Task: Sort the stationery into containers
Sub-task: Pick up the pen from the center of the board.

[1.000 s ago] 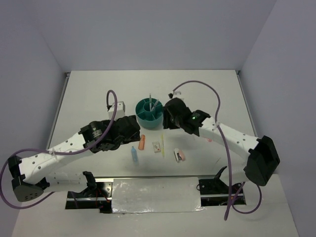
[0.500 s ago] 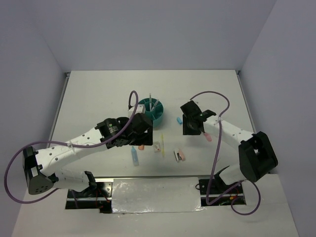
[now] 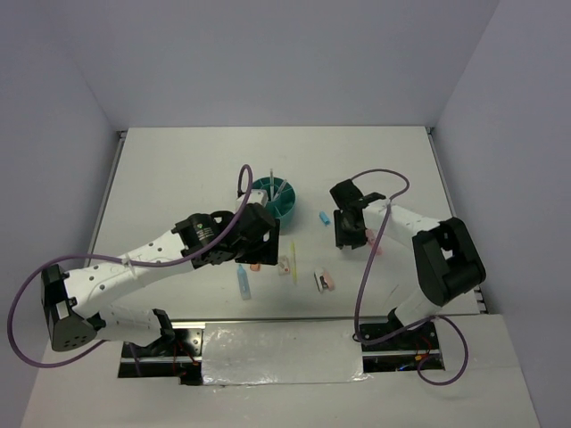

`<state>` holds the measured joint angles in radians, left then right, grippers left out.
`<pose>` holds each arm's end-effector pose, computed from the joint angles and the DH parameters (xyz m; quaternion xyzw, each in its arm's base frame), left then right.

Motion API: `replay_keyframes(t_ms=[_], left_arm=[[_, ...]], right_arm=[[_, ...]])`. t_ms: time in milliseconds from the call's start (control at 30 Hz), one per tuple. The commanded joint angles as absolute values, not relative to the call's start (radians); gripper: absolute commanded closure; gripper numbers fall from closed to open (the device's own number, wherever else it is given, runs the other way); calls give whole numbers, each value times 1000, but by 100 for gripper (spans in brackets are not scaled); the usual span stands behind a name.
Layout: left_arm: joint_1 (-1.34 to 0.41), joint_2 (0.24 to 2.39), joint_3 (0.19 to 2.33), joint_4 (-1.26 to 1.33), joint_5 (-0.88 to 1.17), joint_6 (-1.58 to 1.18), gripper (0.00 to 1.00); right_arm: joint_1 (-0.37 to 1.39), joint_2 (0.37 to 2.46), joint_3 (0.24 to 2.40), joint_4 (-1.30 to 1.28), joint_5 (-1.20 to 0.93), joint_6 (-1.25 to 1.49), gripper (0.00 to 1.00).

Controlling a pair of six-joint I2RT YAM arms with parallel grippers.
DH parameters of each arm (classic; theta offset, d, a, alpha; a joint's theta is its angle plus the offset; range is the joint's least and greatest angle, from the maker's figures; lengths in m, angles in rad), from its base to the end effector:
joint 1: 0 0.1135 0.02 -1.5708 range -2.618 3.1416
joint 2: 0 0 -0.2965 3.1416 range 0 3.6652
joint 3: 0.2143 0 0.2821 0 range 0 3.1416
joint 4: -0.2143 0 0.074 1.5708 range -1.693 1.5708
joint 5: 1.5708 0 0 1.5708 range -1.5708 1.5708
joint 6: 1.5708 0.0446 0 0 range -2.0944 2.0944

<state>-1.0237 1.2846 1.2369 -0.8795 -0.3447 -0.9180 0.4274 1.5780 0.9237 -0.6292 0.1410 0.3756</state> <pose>0.1607 -0.2348 0.3519 -0.0048 0.9362 -0.1653 0.3102 0.2855 0.1231 0.1765 -0.0155 0.9872 -0.0084 0.1587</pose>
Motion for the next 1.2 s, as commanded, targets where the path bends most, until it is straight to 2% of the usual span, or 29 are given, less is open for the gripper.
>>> replay_keyframes(t_ms=[0,167,267,500,567,600,700,900,1033,1167], left_arm=[[-1023,1250,1233,-850,-327,-902,8],[-1023,1253,1229,-851,-319,-908,8],[-1023,1235,1226,-831,-318,-902,8],[-1023,1252,1247,-830,-316,-881,9],[-1023,1269,1249,-819,-299,-868,9],[-1023,1276,1249,-801,-292,-865,9],[-1023,1318,1256,-775,-269,-847,10],[-1023,1550,1347,-739,-259,-821,13],[-1014,1692,1429,-715,-279,-804,26],[-1003,1810,1508,-713,-278,-805,34]], right_arm=[[419,1604,965,-618,138,350,55],[399,1654,974,-604,132,347,56],[388,1677,965,-591,124,353,60],[390,1695,927,-557,92,368,77],[385,1690,923,-551,72,368,86],[385,1687,931,-558,74,370,95],[384,1652,949,-578,86,380,100],[341,1436,1023,-670,139,471,100],[337,1263,1042,-730,199,537,100],[337,1172,1039,-752,157,531,100]])
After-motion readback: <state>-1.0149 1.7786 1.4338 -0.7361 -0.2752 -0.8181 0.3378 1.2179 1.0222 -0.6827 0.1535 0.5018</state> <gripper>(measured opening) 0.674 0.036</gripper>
